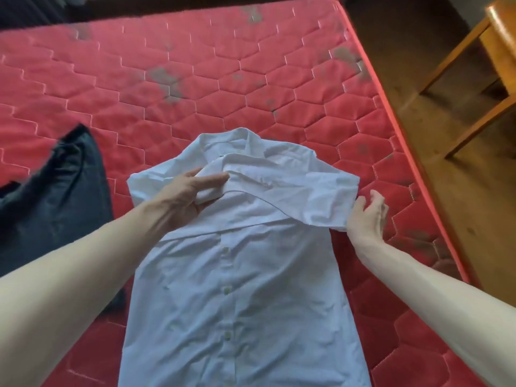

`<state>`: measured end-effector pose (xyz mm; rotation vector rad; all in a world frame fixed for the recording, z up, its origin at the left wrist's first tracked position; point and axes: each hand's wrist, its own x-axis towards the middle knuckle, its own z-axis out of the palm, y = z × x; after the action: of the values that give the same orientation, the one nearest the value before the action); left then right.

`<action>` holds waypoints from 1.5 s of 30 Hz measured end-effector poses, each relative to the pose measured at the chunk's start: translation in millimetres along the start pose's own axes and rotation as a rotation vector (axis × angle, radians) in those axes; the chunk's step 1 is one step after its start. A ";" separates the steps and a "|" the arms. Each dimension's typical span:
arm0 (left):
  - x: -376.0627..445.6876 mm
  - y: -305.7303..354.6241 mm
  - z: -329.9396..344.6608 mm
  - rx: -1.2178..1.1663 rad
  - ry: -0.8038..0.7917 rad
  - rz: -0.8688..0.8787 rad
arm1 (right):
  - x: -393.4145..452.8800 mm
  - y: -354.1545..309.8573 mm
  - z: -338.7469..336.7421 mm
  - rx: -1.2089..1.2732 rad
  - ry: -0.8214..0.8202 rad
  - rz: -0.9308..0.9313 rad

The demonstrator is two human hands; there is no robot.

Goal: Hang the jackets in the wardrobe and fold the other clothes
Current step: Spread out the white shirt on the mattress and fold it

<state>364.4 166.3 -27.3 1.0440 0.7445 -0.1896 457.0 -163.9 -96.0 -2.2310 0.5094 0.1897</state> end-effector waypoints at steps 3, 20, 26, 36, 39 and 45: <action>2.8 -4.4 -47.5 -0.058 0.161 0.019 | -0.8 6.2 18.5 -0.081 -0.067 -0.025; 32.8 -46.0 -171.4 0.578 0.537 0.246 | 66.8 -37.7 50.6 -0.730 -0.199 -0.897; 24.2 -51.0 -179.6 0.559 0.756 0.295 | 88.0 -55.7 40.4 -0.853 -0.258 -1.080; 19.3 -63.8 -176.0 0.742 0.751 0.237 | 91.6 -60.4 51.8 -0.840 -0.217 -0.945; 19.2 -68.5 -166.3 0.913 0.784 0.210 | 87.6 -59.6 53.0 -0.781 -0.085 -0.831; 17.1 -81.0 -135.9 1.360 0.867 0.479 | 36.1 -11.5 35.5 -0.476 -0.207 -0.994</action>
<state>274.9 241.8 -135.0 2.6588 1.1110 0.2572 495.7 -141.0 -122.0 -2.5981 -0.8479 0.0088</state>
